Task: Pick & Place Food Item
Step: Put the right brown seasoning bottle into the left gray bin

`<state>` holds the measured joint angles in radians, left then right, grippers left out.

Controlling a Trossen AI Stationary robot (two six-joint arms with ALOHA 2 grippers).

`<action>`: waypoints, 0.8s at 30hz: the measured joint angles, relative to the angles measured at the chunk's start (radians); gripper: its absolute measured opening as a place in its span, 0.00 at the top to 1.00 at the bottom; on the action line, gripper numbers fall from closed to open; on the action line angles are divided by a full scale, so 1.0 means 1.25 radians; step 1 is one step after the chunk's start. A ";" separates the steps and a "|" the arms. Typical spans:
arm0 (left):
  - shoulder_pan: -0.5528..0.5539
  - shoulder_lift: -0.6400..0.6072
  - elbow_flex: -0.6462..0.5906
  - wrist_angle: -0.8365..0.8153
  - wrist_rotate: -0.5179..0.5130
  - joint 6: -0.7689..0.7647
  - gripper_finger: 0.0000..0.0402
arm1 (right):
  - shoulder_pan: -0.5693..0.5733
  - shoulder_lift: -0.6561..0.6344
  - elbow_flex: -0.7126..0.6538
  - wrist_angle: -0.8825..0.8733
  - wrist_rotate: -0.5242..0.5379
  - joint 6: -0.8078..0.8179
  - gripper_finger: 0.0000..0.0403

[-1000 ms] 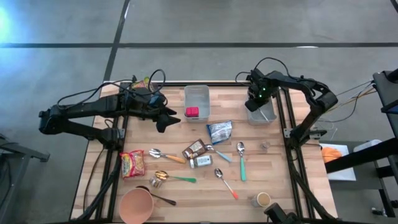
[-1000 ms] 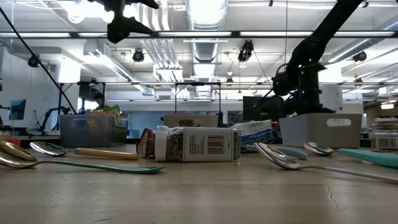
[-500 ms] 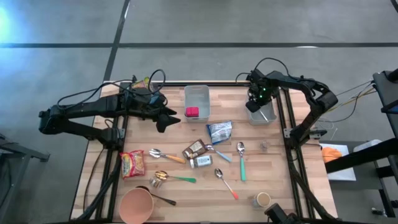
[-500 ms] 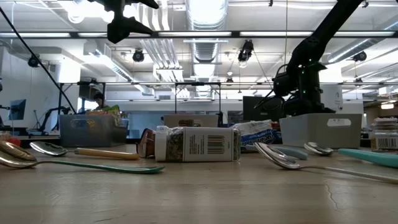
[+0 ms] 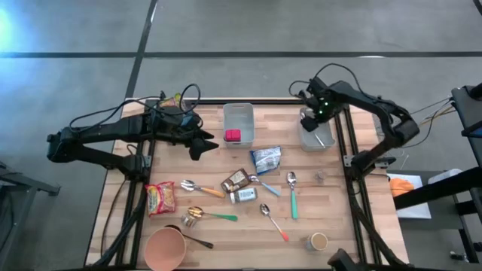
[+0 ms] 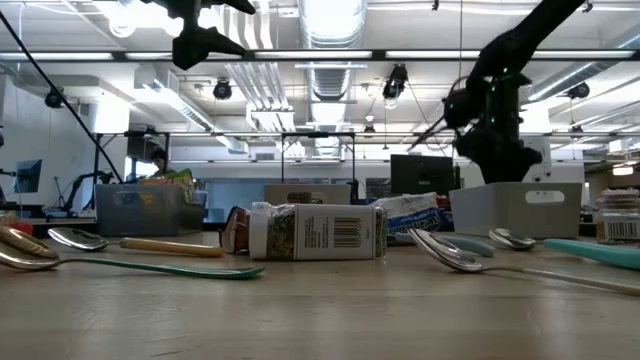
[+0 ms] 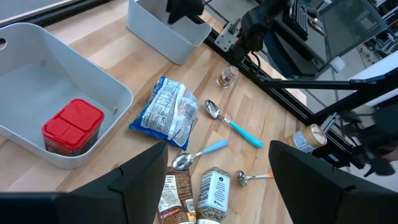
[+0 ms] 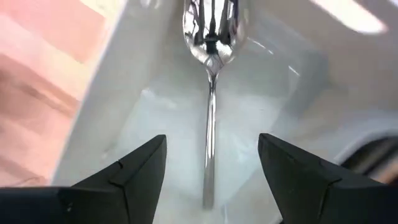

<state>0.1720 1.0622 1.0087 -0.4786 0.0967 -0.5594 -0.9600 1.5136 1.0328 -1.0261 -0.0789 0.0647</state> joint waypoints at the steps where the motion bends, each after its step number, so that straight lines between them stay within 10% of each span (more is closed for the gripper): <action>1: 0.000 0.000 0.000 0.000 0.000 0.000 0.29 | 0.000 -0.022 0.002 -0.017 0.000 0.006 0.37; 11: 0.000 0.000 0.000 -0.001 0.000 0.001 0.29 | 0.105 -0.280 -0.029 -0.130 -0.007 0.021 0.37; 24: 0.000 0.000 0.000 -0.001 0.000 0.002 0.29 | 0.459 -0.416 -0.032 -0.168 -0.043 0.138 0.37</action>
<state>0.1722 1.0622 1.0086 -0.4797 0.0971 -0.5575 -0.3863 0.9939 0.9923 -1.2357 -0.1326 0.2377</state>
